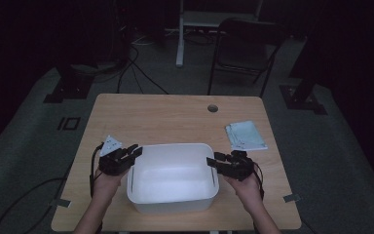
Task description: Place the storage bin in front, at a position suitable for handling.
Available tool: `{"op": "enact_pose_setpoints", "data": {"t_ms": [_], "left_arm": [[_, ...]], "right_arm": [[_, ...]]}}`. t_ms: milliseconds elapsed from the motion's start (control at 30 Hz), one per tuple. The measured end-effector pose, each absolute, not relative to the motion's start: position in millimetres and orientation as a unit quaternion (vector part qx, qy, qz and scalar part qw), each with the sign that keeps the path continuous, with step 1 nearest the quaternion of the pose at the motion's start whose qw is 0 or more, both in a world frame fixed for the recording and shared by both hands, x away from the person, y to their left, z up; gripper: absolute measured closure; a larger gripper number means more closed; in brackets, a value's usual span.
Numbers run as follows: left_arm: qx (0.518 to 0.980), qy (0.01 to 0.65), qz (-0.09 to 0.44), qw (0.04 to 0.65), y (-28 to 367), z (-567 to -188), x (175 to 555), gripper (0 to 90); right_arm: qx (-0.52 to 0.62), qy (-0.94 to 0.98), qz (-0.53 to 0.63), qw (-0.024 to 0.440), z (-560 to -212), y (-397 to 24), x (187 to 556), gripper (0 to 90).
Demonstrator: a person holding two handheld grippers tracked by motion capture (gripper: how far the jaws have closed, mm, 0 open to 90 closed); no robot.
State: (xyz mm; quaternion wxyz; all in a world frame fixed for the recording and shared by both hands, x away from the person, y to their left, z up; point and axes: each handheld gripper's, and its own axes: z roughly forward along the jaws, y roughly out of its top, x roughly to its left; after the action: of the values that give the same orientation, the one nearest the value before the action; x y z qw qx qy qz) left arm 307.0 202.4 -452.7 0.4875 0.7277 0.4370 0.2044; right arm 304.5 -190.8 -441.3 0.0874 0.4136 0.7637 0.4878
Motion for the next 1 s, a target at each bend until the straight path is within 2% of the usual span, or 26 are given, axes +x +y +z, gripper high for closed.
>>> {"op": "enact_pose_setpoints", "data": {"t_ms": [67,567,1000], "left_arm": [[0.727,0.438,0.201,0.49,203,-453,309,76.7],[0.733,0.432,0.221,0.477,203,-454,298,80.1],[0.73,0.446,0.247,0.455,203,-456,278,79.9]], "right_arm": [[0.414,0.765,0.484,0.09,-442,-190,301,57.3],[0.437,0.757,0.475,0.101,-443,-186,310,71.1],[0.443,0.757,0.471,0.094,-441,-178,327,76.4]]}}
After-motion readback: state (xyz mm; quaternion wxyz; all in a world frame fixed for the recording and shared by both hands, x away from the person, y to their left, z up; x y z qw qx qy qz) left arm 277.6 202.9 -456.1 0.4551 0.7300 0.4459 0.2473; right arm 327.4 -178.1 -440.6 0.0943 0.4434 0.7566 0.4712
